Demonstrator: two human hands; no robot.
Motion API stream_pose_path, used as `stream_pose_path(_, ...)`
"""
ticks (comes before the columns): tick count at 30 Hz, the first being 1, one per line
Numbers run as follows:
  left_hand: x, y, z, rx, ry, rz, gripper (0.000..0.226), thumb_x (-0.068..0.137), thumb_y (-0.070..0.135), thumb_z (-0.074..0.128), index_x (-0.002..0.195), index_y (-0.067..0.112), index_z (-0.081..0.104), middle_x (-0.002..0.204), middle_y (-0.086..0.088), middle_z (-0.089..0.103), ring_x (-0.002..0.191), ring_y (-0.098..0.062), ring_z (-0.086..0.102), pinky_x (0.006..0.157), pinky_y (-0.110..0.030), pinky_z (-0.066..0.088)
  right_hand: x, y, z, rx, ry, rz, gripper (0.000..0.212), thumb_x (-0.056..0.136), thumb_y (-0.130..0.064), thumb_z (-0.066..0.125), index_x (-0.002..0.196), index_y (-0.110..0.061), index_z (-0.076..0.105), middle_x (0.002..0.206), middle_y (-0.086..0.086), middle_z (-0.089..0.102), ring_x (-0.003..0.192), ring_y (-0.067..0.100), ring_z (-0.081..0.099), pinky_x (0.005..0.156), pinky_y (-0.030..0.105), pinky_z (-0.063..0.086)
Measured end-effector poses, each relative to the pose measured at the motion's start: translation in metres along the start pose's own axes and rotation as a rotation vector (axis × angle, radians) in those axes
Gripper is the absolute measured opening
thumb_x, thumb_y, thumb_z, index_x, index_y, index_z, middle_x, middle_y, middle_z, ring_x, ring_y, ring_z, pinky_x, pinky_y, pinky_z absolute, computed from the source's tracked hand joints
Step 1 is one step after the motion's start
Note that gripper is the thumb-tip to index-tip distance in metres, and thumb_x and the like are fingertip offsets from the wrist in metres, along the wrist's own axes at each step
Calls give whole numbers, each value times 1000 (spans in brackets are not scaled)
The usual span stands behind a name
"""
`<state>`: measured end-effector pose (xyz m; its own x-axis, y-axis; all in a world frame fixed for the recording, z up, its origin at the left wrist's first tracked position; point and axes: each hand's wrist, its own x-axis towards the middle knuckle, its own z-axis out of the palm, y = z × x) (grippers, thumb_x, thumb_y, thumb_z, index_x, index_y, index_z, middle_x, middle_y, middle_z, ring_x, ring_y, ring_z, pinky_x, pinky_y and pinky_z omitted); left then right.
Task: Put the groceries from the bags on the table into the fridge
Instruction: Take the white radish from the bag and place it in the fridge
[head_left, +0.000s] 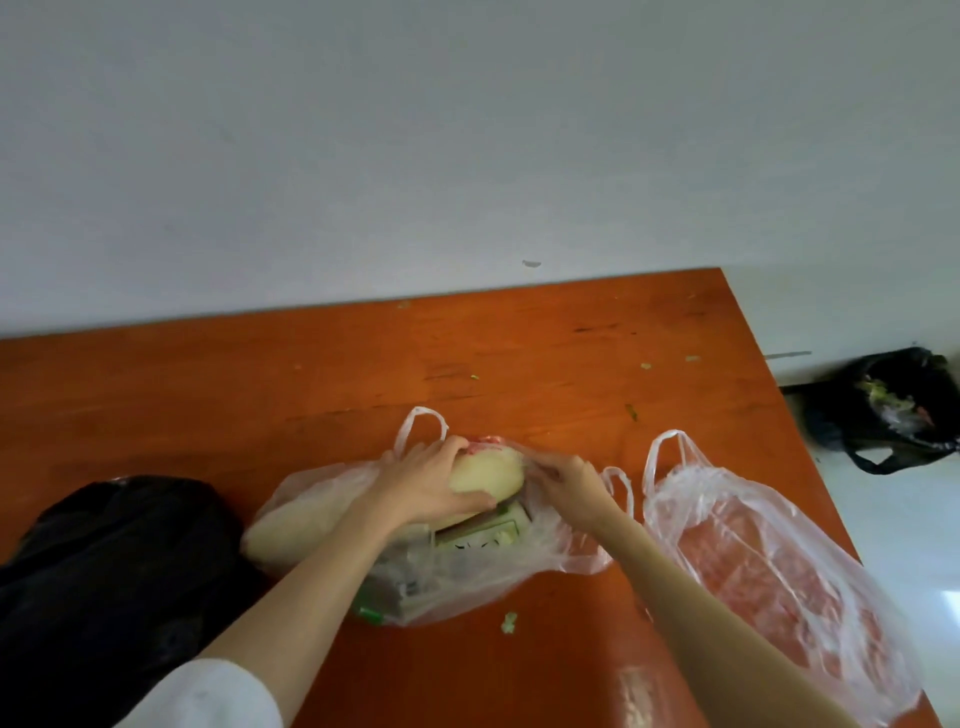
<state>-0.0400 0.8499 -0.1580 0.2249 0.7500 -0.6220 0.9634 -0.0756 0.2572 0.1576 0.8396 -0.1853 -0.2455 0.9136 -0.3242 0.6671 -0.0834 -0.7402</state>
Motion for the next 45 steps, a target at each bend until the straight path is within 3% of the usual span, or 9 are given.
stream_pose_path(3, 4, 3, 9, 122, 22, 45, 100, 62, 77, 57, 138, 23, 23, 141, -1, 39, 123, -24, 41, 99, -47, 32, 9, 6, 5, -47, 56, 112, 24, 92, -6, 49, 105, -8, 70, 75, 11, 70, 40, 0, 38, 38, 13, 33)
stream_pose_path(10, 3, -4, 8, -53, 66, 92, 86, 63, 64, 65, 133, 28, 32, 128, 5, 49, 109, -17, 48, 91, -39, 39, 22, 13, 10, -105, 50, 276, 20, 91, -17, 54, 102, -18, 71, 95, 4, 73, 71, 15, 64, 62, 27, 55)
stream_pose_path(14, -10, -7, -1, -142, 91, 96, 86, 63, 61, 68, 135, 31, 31, 126, 8, 48, 102, -13, 46, 89, -34, 40, 13, 5, 2, 3, 169, 264, 26, 88, -20, 62, 112, -11, 65, 107, 3, 64, 88, 10, 57, 71, 12, 43)
stream_pose_path(18, -16, -3, -8, -153, 134, 67, 86, 67, 57, 70, 138, 30, 29, 131, 5, 46, 106, -15, 44, 91, -34, 38, -11, -23, -5, 51, 445, 226, 12, 89, -18, 60, 89, -7, 65, 85, 1, 57, 68, 6, 50, 58, 8, 39)
stream_pose_path(21, -19, 0, -10, -175, 150, 82, 84, 68, 55, 71, 138, 29, 31, 130, 5, 46, 97, -11, 39, 90, -34, 38, -22, -44, 4, 315, 179, 449, 34, 90, -30, 58, 65, -8, 62, 65, 7, 64, 55, 12, 56, 56, 17, 48)
stream_pose_path(28, -23, -5, 4, -173, 245, 129, 86, 66, 57, 70, 134, 23, 29, 132, 4, 48, 112, -14, 47, 92, -34, 36, -18, -67, 25, 1144, 41, 694, 42, 82, -30, 69, 106, 3, 59, 103, 18, 66, 92, 25, 66, 73, 29, 56)
stream_pose_path(34, -39, -15, 17, -143, 412, 194, 83, 70, 66, 61, 136, 28, 25, 140, 7, 40, 124, -12, 38, 100, -35, 30, -19, -84, 37, 1109, 130, 656, 43, 78, -25, 73, 109, 1, 56, 102, 16, 66, 89, 25, 66, 68, 30, 57)
stream_pose_path(41, -45, -31, 1, 102, 168, 16, 129, 33, 97, 26, 146, 36, 6, 152, 3, 12, 137, -22, 14, 108, -52, 14, -36, -88, 26, 1104, 109, 543, 43, 75, -17, 75, 109, -1, 54, 106, 14, 65, 94, 22, 64, 67, 23, 56)
stream_pose_path(45, -52, -14, -3, 135, 336, 46, 113, 50, 91, 40, 145, 34, 18, 155, -3, 3, 141, -29, -4, 107, -62, -2, -41, -91, 13, 1002, 211, 449, 46, 72, -19, 78, 111, -3, 58, 104, 12, 66, 92, 22, 65, 69, 28, 57)
